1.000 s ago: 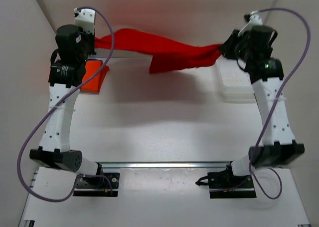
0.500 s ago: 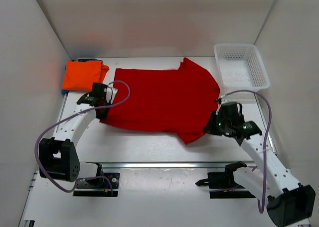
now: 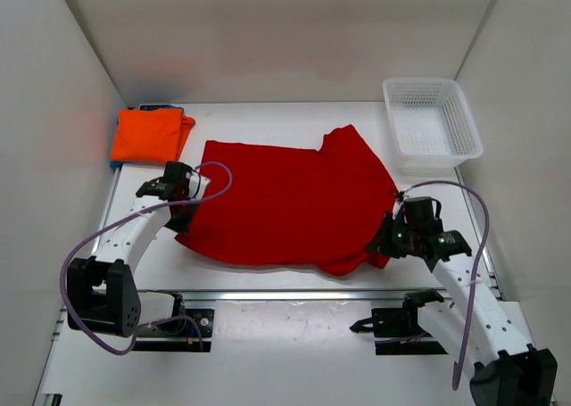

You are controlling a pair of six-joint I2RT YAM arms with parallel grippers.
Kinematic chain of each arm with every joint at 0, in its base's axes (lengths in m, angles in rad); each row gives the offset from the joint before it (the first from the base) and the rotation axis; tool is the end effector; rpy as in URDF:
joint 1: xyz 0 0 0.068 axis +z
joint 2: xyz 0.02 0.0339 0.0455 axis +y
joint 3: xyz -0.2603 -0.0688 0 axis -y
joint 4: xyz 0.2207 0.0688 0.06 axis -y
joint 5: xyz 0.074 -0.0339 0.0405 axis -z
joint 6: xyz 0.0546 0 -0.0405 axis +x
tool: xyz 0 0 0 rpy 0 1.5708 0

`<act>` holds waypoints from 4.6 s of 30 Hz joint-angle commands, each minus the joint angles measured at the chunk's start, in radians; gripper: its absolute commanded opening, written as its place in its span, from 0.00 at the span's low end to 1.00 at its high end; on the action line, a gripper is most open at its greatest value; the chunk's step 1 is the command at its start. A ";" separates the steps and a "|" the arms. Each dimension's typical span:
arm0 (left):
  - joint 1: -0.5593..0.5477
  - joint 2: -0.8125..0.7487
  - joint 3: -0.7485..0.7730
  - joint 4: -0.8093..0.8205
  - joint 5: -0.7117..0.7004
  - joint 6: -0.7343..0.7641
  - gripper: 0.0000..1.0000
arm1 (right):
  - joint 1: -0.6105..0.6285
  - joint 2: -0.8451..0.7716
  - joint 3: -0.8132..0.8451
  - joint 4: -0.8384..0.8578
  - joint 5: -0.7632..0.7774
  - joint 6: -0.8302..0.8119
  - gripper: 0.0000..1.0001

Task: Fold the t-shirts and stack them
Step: Flatten out the tshirt, then fold the flattened tshirt in 1/3 of the way

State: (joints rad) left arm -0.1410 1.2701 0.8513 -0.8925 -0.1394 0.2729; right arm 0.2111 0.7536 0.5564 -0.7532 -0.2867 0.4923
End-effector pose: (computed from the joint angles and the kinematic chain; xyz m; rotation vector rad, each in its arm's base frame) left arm 0.2009 -0.0208 0.2034 0.5668 2.8274 0.2257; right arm 0.1257 0.0427 0.2044 0.2437 2.5751 0.6355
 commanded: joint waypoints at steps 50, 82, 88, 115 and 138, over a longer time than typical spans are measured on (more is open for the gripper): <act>-0.011 0.101 -0.006 -0.258 0.063 0.051 0.00 | 0.051 0.058 0.158 -0.241 -0.051 -0.070 0.00; 0.075 0.646 0.577 -0.131 -0.028 0.063 0.00 | -0.148 0.863 0.635 0.074 -0.068 -0.431 0.00; 0.070 0.670 0.597 -0.132 -0.035 0.066 0.00 | -0.147 0.880 0.625 0.083 -0.080 -0.429 0.00; 0.078 0.420 0.497 -0.134 0.041 0.019 0.87 | -0.262 0.643 0.489 0.061 -0.017 -0.307 0.43; 0.080 0.546 0.269 -0.046 0.193 -0.129 0.43 | -0.369 0.549 0.073 0.282 -0.039 -0.153 0.57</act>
State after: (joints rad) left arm -0.0608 1.8114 1.1305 -0.9726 0.0277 0.1539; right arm -0.1398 1.3087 0.6395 -0.5629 -0.3199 0.3012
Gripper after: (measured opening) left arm 0.458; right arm 0.582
